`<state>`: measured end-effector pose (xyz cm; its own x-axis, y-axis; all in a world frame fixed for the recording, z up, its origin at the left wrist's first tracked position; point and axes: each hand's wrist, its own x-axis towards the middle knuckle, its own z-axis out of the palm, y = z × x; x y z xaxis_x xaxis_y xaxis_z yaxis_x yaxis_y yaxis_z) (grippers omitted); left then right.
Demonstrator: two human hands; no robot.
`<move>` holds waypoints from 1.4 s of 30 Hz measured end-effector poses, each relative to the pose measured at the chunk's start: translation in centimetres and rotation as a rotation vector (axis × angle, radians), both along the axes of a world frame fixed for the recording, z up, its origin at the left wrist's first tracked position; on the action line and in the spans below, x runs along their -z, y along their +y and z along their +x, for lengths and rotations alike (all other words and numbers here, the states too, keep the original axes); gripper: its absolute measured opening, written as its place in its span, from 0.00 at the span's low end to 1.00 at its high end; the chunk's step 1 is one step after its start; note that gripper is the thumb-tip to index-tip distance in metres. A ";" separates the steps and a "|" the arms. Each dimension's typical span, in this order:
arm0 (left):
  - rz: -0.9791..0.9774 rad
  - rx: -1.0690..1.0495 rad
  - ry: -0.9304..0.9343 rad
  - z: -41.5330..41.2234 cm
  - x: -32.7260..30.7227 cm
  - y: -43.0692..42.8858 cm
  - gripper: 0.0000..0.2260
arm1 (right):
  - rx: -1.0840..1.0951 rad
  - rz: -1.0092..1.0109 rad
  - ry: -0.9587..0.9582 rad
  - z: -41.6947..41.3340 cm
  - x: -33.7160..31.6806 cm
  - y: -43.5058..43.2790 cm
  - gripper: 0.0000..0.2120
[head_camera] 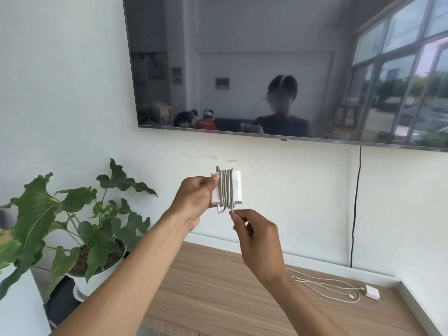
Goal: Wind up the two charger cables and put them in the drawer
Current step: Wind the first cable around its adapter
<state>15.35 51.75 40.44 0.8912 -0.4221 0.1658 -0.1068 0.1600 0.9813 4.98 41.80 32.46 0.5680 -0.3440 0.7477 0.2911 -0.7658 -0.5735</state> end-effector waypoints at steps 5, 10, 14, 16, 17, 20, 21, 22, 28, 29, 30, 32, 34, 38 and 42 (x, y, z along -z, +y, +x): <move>-0.029 0.201 0.023 -0.4 0.0 1.4 0.15 | -0.060 -0.025 0.103 0.8 -0.4 -2.3 0.08; 0.255 0.325 -0.266 -1.3 0.6 2.2 0.12 | -0.072 -0.249 0.392 1.1 -4.5 -5.0 0.20; 0.465 0.276 -0.438 -0.8 1.5 2.7 0.11 | -0.089 -0.426 0.672 1.6 -7.8 -5.8 0.14; 0.522 0.274 -0.447 -0.9 1.9 2.8 0.11 | -0.111 -0.373 0.731 1.6 -9.2 -5.9 0.09; 0.529 0.266 -0.448 -1.0 2.1 2.7 0.11 | -0.118 -0.350 0.760 1.5 -9.8 -5.9 0.08; 0.520 0.195 -0.467 -1.0 2.5 2.4 0.11 | -0.087 -0.301 0.779 1.4 -10.6 -5.1 0.07; 0.512 0.169 -0.472 -0.9 2.6 2.3 0.10 | -0.062 -0.273 0.758 1.4 -10.7 -4.7 0.08; 0.504 0.149 -0.472 -0.8 2.7 2.2 0.08 | -0.034 -0.244 0.734 1.4 -10.7 -4.4 0.09; 0.485 0.042 -0.484 -1.0 3.2 1.4 0.09 | 0.102 -0.068 0.539 1.7 -9.3 -2.5 0.09; 0.476 0.040 -0.444 -0.9 3.4 1.3 0.11 | 0.088 -0.031 0.506 1.6 -9.0 -2.0 0.09; 0.458 0.044 -0.400 -0.7 3.6 1.2 0.12 | 0.071 -0.003 0.475 1.5 -8.6 -1.5 0.09; 0.400 0.039 -0.318 -0.3 4.2 1.0 0.13 | 0.051 0.029 0.406 1.2 -7.7 -0.3 0.09; 0.354 0.036 -0.265 -0.3 4.6 0.9 0.13 | 0.047 0.039 0.340 1.0 -6.6 0.6 0.10; 0.276 0.038 -0.204 -0.3 5.1 0.9 0.18 | 0.073 0.030 0.301 0.9 -3.9 1.3 0.13; 0.188 0.072 -0.105 -0.2 5.5 0.8 0.14 | 0.041 0.082 0.190 0.9 -2.4 1.3 0.13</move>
